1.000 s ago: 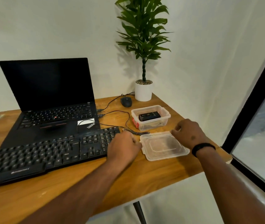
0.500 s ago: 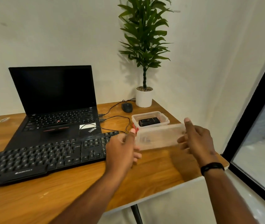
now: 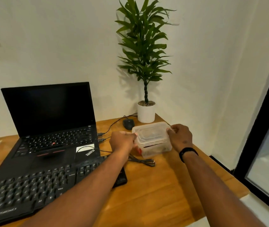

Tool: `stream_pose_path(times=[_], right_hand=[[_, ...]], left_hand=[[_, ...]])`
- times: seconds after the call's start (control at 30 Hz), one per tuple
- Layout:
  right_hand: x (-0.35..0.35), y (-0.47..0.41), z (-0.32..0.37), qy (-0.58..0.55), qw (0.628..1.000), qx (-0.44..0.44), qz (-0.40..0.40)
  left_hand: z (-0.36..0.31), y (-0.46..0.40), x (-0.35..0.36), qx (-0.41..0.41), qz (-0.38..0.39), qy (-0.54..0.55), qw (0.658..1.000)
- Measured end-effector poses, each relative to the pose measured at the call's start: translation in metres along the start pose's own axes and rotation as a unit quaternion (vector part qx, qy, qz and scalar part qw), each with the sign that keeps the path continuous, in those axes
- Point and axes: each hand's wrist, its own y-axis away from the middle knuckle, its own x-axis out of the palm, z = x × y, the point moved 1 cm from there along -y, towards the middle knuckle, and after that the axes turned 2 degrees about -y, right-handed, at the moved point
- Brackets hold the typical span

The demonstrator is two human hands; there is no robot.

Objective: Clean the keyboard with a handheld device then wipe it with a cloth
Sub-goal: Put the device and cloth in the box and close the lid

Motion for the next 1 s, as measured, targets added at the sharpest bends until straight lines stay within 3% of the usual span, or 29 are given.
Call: stream_pose_path(times=[0.17, 0.37, 0.57, 1.0], right_hand=[[0.024, -0.015, -0.011, 0.135, 0.99, -0.035, -0.012], [0.033, -0.006, -0.028, -0.016, 0.999, -0.011, -0.046], [0.025, 0.003, -0.023, -0.04, 0.997, -0.008, -0.064], [0.026, 0.005, -0.027, -0.042, 0.996, 0.018, -0.073]], left_hand=[[0.011, -0.017, 0.011, 0.043, -0.022, -0.103, 0.993], [0.018, -0.022, 0.008, -0.01, -0.007, -0.029, 1.0], [0.016, -0.014, 0.008, -0.034, 0.006, 0.011, 0.999], [0.017, -0.011, 0.006, -0.036, 0.064, -0.033, 0.997]])
